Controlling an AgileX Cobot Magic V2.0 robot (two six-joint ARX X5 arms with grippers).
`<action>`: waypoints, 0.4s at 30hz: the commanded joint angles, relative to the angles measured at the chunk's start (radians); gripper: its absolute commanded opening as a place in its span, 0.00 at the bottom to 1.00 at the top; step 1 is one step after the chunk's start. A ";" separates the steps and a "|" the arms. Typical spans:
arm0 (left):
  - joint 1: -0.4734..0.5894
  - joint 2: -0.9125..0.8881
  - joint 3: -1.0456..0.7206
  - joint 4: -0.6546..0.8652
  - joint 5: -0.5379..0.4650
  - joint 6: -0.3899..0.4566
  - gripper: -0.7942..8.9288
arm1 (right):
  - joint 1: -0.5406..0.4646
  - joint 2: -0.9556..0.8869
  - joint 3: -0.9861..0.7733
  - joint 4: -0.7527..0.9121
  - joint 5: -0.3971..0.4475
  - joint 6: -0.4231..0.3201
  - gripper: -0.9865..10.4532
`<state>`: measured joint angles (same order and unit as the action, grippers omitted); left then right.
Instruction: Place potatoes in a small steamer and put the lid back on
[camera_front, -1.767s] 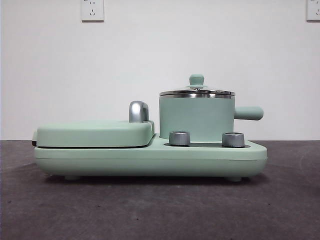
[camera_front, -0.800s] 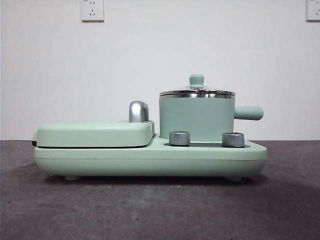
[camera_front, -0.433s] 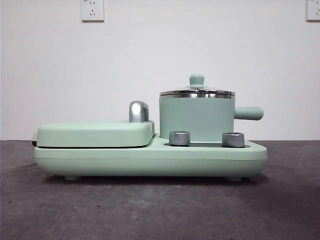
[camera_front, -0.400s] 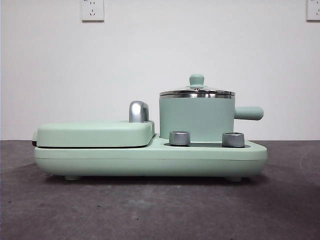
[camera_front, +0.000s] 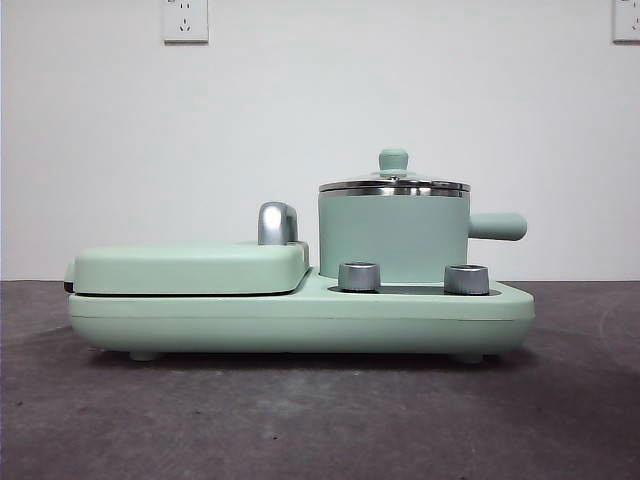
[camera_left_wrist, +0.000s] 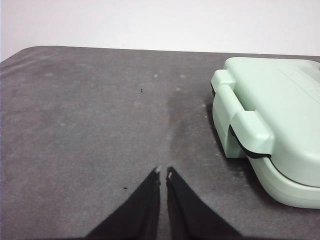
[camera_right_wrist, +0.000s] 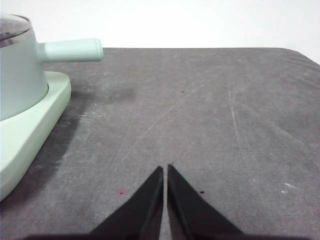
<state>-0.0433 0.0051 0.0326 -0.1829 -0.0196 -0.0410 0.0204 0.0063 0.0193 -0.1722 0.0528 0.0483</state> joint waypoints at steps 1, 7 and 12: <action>0.001 -0.002 -0.020 -0.005 0.002 0.006 0.11 | 0.003 -0.003 -0.008 0.010 0.000 -0.004 0.09; 0.001 -0.002 -0.020 -0.004 0.002 0.006 0.11 | 0.003 -0.003 -0.007 0.015 0.000 -0.004 0.09; 0.001 -0.002 -0.020 -0.004 0.002 0.006 0.11 | 0.003 -0.003 -0.007 0.015 0.000 -0.004 0.09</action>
<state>-0.0433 0.0051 0.0326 -0.1829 -0.0196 -0.0410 0.0204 0.0063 0.0185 -0.1673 0.0528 0.0483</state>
